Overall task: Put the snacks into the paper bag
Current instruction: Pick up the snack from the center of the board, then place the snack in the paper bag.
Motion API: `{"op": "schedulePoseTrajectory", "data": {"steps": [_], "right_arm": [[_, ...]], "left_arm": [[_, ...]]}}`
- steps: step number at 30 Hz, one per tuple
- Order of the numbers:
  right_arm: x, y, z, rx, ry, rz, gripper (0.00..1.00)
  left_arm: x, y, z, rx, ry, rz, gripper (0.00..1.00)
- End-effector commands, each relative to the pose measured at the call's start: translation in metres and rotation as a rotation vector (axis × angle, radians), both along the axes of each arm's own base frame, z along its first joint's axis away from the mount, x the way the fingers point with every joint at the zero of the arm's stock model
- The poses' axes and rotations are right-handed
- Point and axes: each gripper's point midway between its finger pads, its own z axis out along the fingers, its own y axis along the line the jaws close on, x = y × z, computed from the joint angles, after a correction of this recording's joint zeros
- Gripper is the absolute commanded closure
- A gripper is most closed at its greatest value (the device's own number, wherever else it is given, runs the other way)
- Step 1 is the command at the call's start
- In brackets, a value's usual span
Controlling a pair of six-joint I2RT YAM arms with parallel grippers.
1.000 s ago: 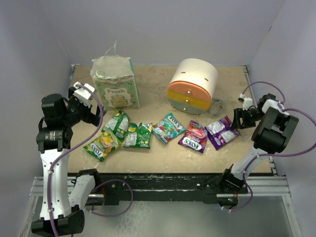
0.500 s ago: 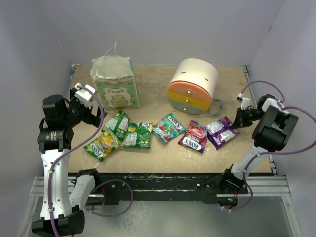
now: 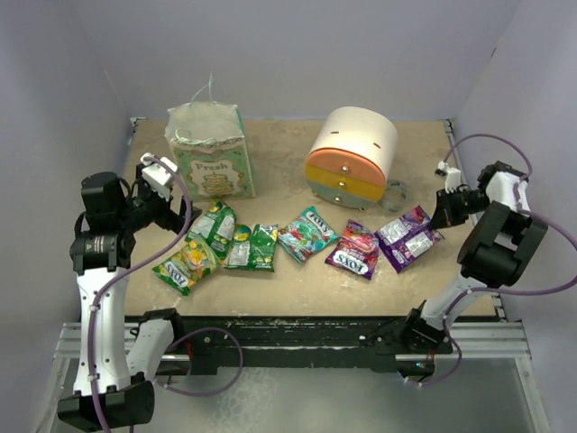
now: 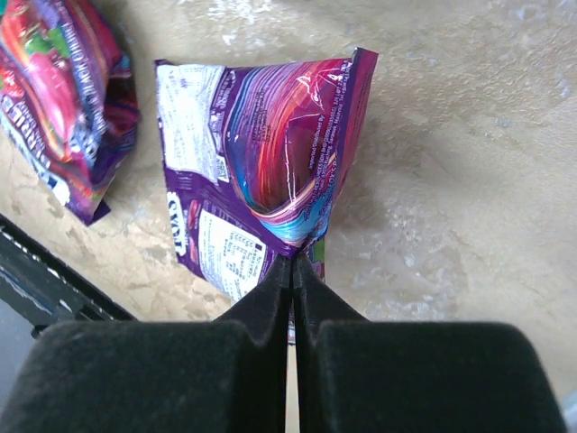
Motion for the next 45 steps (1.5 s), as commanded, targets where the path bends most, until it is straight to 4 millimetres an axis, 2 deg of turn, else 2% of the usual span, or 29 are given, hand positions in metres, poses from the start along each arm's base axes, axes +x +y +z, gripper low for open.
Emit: {"op": "schedulePoseTrajectory", "data": {"steps": [1,8,15,19,23,29,34,39,45], "right_arm": [[-0.011,0.011,0.051,-0.003,-0.093,0.095,1.00],[-0.022,0.008,0.087,-0.115,-0.198,0.179,1.00],[-0.031,0.027,0.131,-0.133,-0.339,0.229,1.00],[-0.031,0.046,0.145,-0.099,-0.383,0.248,1.00],[-0.031,0.077,0.157,-0.077,-0.415,0.315,1.00],[-0.035,0.129,0.187,-0.023,-0.488,0.422,1.00],[-0.038,0.181,0.205,0.069,-0.551,0.567,1.00],[-0.029,0.226,0.226,0.161,-0.625,0.638,1.00],[-0.018,0.276,0.259,0.241,-0.769,0.713,1.00]], "left_arm": [[-0.003,-0.012,0.005,-0.026,0.007,-0.086,0.05],[-0.007,-0.020,0.000,-0.056,0.066,-0.136,0.10],[-0.017,-0.026,-0.003,-0.042,0.076,-0.196,0.13],[-0.022,-0.032,-0.006,-0.047,0.093,-0.235,0.15],[-0.026,-0.039,-0.009,-0.040,0.114,-0.268,0.16],[-0.025,-0.051,-0.019,0.010,0.149,-0.307,0.16],[-0.025,-0.073,-0.019,-0.035,0.166,-0.388,0.15],[-0.022,-0.095,-0.009,-0.068,0.155,-0.478,0.16],[-0.015,-0.130,0.020,-0.096,0.125,-0.598,0.15]]}}
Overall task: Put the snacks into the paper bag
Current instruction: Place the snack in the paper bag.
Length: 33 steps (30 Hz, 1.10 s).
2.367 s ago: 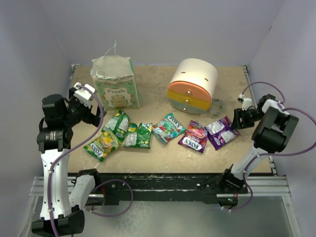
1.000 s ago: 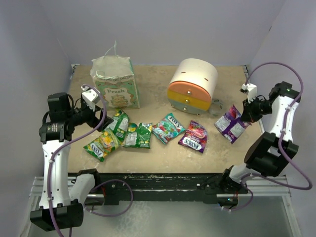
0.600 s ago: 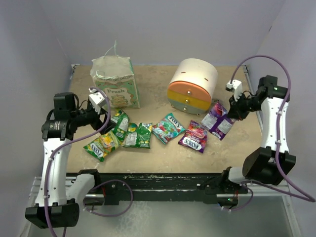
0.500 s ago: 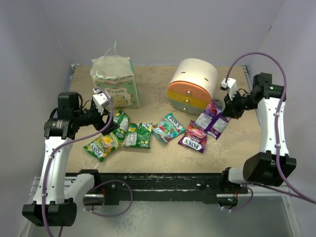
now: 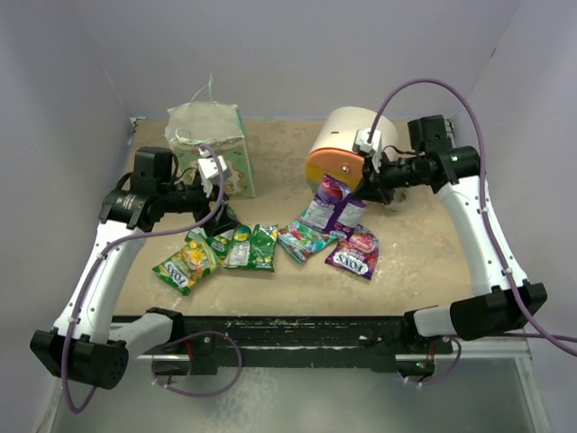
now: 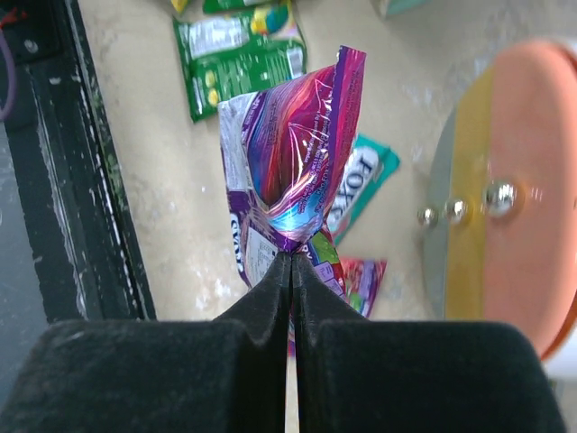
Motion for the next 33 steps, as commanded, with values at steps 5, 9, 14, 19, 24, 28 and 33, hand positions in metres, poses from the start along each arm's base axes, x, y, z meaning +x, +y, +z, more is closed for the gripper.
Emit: {"op": "schedulePoseTrajectory", "data": {"steps": [5,9,14,19,24,28,33], "right_arm": [[0.016,0.072,0.069,0.213,-0.210,0.128,1.00],[0.016,0.093,0.081,0.244,-0.240,0.175,1.00],[0.016,0.109,0.094,0.271,-0.281,0.201,1.00],[0.009,0.119,0.103,0.294,-0.294,0.226,1.00],[0.007,0.122,0.105,0.299,-0.298,0.228,1.00],[0.006,0.122,0.106,0.303,-0.304,0.229,1.00],[0.007,0.122,0.103,0.302,-0.305,0.223,1.00]], "left_arm": [[0.019,-0.063,0.076,-0.129,-0.128,-0.177,0.13],[0.036,-0.087,0.108,-0.208,-0.140,-0.191,0.11],[0.048,-0.113,0.126,-0.294,-0.092,-0.197,0.11],[0.050,-0.129,0.130,-0.362,-0.003,-0.200,0.18],[0.044,-0.133,0.125,-0.390,0.052,-0.221,0.34],[0.037,-0.135,0.117,-0.408,0.093,-0.248,0.52],[0.034,-0.134,0.114,-0.409,0.093,-0.255,0.64]]}}
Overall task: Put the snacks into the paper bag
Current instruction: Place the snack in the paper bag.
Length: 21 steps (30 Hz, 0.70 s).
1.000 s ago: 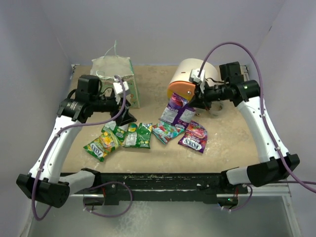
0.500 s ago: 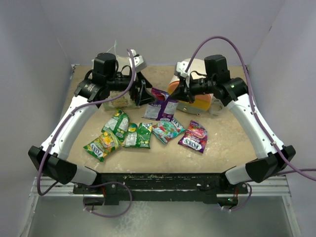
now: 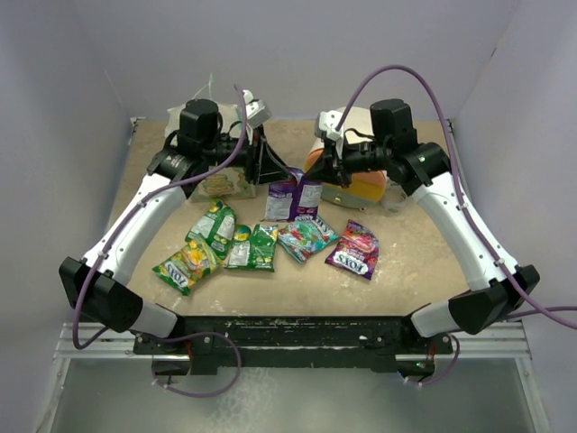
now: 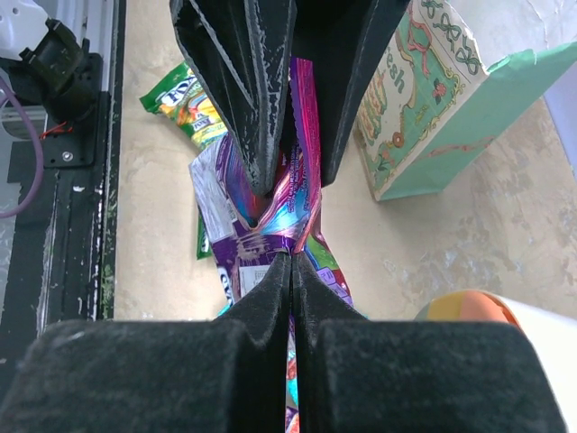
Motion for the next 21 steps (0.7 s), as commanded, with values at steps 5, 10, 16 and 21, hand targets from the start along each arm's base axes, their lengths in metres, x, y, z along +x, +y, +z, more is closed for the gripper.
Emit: {"op": "schedulePoseTrajectory", "data": {"steps": [5,10,16,21], "right_arm": [[-0.005,0.004,0.034,0.082,-0.085,0.022,1.00],[-0.002,0.001,0.026,0.064,-0.070,-0.017,1.00],[-0.001,-0.010,0.013,0.023,-0.064,-0.081,0.67],[-0.001,-0.026,0.020,0.011,-0.100,-0.124,0.39]], "left_arm": [[-0.017,0.001,0.024,-0.058,-0.080,-0.048,0.82],[-0.021,0.006,0.032,-0.053,-0.150,-0.041,1.00],[-0.015,0.025,0.045,-0.018,-0.261,0.026,1.00],[-0.002,0.051,0.070,0.005,-0.366,0.119,1.00]]}}
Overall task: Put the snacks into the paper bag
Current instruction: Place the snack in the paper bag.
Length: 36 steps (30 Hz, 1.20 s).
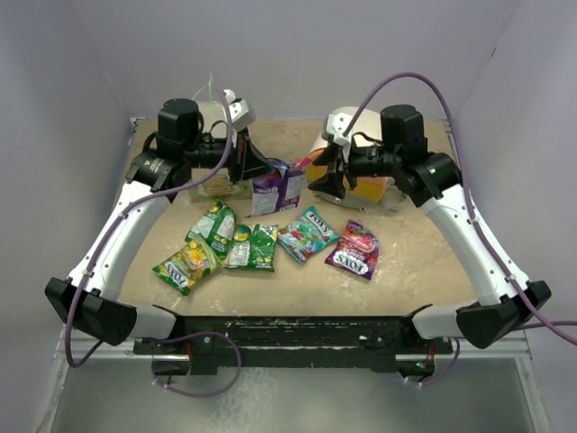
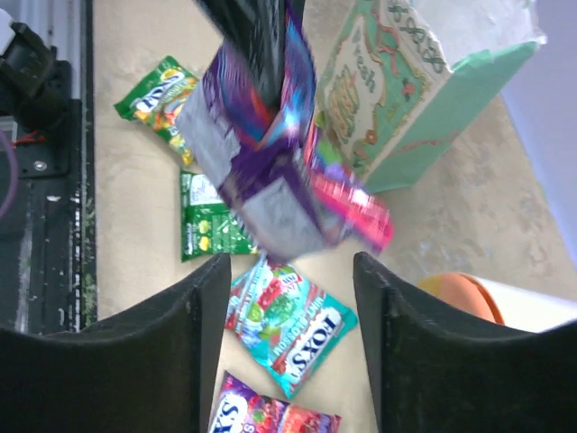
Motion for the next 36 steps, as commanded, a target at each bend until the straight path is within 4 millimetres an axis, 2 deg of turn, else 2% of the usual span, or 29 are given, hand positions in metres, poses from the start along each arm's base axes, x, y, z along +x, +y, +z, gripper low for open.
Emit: {"op": "schedulePoseTrajectory", "data": {"steps": [1,3,6,13,19,22,24,27,31,36], "right_arm": [[0.000,-0.020,0.014,-0.002,-0.052,-0.062,0.33],[-0.001,-0.027,0.017,0.001,-0.053,-0.068,0.25],[-0.007,-0.035,0.017,0.000,-0.065,-0.076,0.19],[-0.015,-0.052,0.001,0.017,-0.051,-0.098,0.18],[-0.013,-0.067,-0.050,-0.035,0.038,-0.118,0.20],[-0.011,-0.073,-0.076,-0.066,0.065,-0.149,0.20],[-0.012,-0.078,-0.093,-0.088,0.079,-0.161,0.20],[-0.015,-0.085,-0.106,-0.068,0.093,-0.173,0.21],[-0.018,-0.096,-0.114,-0.058,0.101,-0.200,0.21],[-0.016,-0.108,-0.113,-0.035,0.108,-0.236,0.21]], "left_arm": [[0.007,0.033,0.067,-0.035,-0.263,0.088,1.00],[0.011,0.047,0.078,-0.039,-0.288,0.128,1.00],[0.013,0.062,0.093,-0.021,-0.347,0.173,1.00],[0.018,0.094,0.121,0.114,-0.543,0.307,1.00],[0.035,0.122,0.154,0.241,-0.728,0.452,1.00],[0.049,0.129,0.167,0.265,-0.766,0.484,1.00],[0.059,0.132,0.171,0.279,-0.776,0.495,1.00],[0.077,0.138,0.172,0.324,-0.815,0.520,1.00],[0.095,0.147,0.175,0.395,-0.904,0.546,1.00],[0.117,0.155,0.176,0.463,-0.996,0.553,1.00]]}}
